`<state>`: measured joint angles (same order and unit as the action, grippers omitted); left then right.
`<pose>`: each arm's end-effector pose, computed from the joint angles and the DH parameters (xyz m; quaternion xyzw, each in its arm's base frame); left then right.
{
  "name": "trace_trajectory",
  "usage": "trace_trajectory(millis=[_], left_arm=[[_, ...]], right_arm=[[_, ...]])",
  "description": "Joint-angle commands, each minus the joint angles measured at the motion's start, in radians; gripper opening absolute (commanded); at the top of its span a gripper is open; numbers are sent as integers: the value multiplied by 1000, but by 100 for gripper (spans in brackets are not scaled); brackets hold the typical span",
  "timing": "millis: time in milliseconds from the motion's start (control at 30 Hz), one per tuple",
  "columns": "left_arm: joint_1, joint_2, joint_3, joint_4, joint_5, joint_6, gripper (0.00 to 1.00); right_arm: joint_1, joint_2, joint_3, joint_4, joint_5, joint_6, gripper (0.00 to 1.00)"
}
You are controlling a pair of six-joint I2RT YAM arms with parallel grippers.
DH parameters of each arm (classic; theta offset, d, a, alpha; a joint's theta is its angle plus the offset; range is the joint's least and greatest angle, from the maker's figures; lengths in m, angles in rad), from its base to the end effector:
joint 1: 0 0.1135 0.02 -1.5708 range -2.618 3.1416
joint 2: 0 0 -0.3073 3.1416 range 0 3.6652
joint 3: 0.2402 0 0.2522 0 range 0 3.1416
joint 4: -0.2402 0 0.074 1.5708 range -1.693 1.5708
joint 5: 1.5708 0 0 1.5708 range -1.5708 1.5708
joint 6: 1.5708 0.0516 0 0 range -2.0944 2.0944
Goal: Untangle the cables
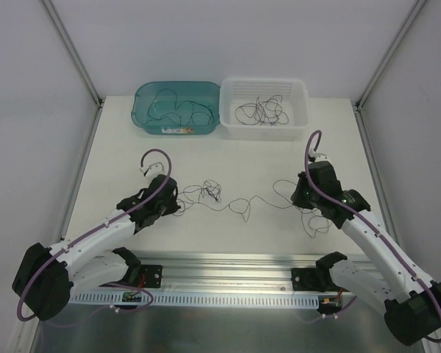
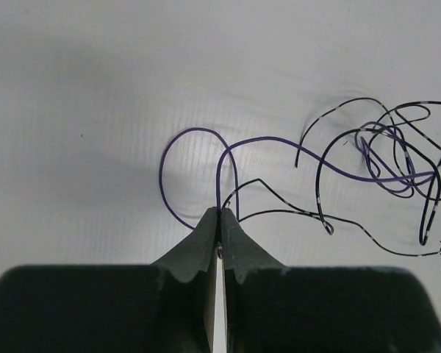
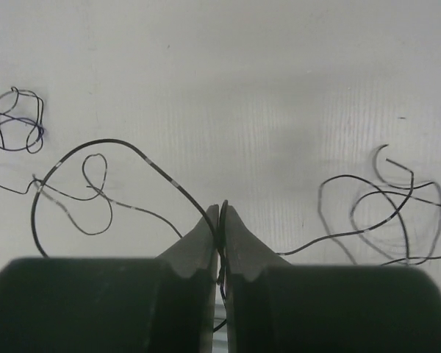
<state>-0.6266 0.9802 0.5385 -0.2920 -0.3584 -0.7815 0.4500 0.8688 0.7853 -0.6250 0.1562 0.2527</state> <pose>0.1619 -0.0949 0.2364 -0.1418 0.8907 -0.1347 0.4103 0.1526 0.0648 0.3062 -0.0567 0.9045 0.0768 0.4156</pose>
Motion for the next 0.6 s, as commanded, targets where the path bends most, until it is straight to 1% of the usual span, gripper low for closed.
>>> trace_trajectory(millis=[0,100,167,200,233,300,333,400,567], left_arm=[[10,38,24,1,97,-5,0],[8,63,40,7,134,-5,0],[7,58,40,7,130,-2,0],[7,54,38,5,121,-1,0],[7,46,32,5,102,2,0],[10,17,22,-1,81,13,0],[8,5,18,-4,59,21,0],[8,-23,17,-27,36,24,0],[16,-60,15,-62,-27,41,0]], right_arm=[[32,55,-15,37,-89,-17,8],[110,136,8,68,-80,-4,12],[179,201,29,90,-54,11,21],[200,222,49,103,-44,14,29],[234,237,58,107,-37,17,45],[256,269,77,105,-27,20,56],[263,271,83,102,-17,19,65],[265,251,83,91,5,20,70],[263,208,57,24,74,11,69]])
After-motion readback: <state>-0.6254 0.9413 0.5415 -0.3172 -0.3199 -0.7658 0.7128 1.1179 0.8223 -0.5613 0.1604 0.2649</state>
